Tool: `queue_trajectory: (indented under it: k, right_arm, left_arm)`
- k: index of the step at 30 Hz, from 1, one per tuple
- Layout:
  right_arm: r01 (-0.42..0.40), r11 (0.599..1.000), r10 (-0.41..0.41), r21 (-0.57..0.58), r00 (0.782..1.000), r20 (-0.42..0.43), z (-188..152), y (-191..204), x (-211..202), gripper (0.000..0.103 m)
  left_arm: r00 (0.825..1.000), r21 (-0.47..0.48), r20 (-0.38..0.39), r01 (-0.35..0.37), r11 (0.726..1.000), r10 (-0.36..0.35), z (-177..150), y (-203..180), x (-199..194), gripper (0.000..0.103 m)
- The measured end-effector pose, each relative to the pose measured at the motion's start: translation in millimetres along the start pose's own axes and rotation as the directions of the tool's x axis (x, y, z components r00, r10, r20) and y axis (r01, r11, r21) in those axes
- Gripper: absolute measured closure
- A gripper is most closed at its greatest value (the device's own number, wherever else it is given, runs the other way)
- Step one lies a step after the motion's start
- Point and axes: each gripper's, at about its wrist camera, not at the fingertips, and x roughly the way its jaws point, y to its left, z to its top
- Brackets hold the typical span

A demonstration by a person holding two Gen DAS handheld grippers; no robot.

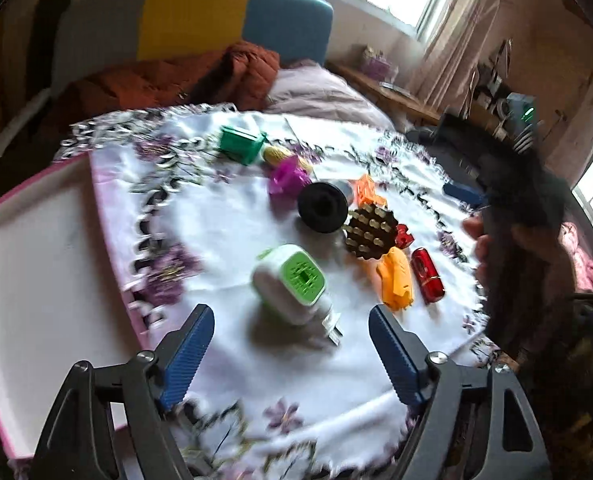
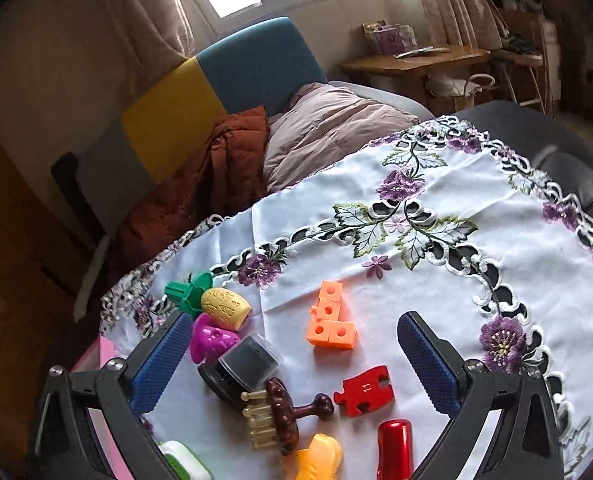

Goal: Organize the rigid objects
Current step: 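Reach the left tool to the white-green device and close on it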

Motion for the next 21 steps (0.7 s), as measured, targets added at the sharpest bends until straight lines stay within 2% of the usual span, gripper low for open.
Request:
queue_trajectory:
  k: [4,11,13,15,18,21]
  right_arm:
    - [-0.022,1.0,0.022,0.011,1.0,0.0,0,-2,0,0.0]
    - [-0.057,0.998,0.057,-0.022,0.998,0.007,0,7,-1,0.0]
    - [-0.062,0.998,0.062,-0.024,0.998,0.008,0,7,-2,0.0]
    - [-0.055,0.998,0.055,-0.029,0.998,0.011,0,7,-2,0.0]
    - [-0.055,0.998,0.055,-0.025,0.998,0.004,0,6,0,0.0]
    - [-0.046,0.999,0.046,-0.029,0.999,-0.004,0,5,2,0.0]
  left_arm:
    - [0.997,-0.077,-0.079,-0.01,0.997,0.004,6,-2,38,0.02]
    - [0.992,-0.119,-0.118,-0.062,0.991,0.047,15,-4,76,0.02]
    - [0.988,-0.133,-0.147,-0.072,0.989,0.052,16,-2,88,0.027]
    - [0.99,-0.104,-0.111,-0.1,0.989,0.089,17,-5,90,0.04]
    - [0.992,-0.1,-0.106,-0.074,0.992,0.064,16,-2,89,0.04]
    - [0.991,-0.039,-0.105,-0.088,0.995,0.083,10,-4,80,0.04]
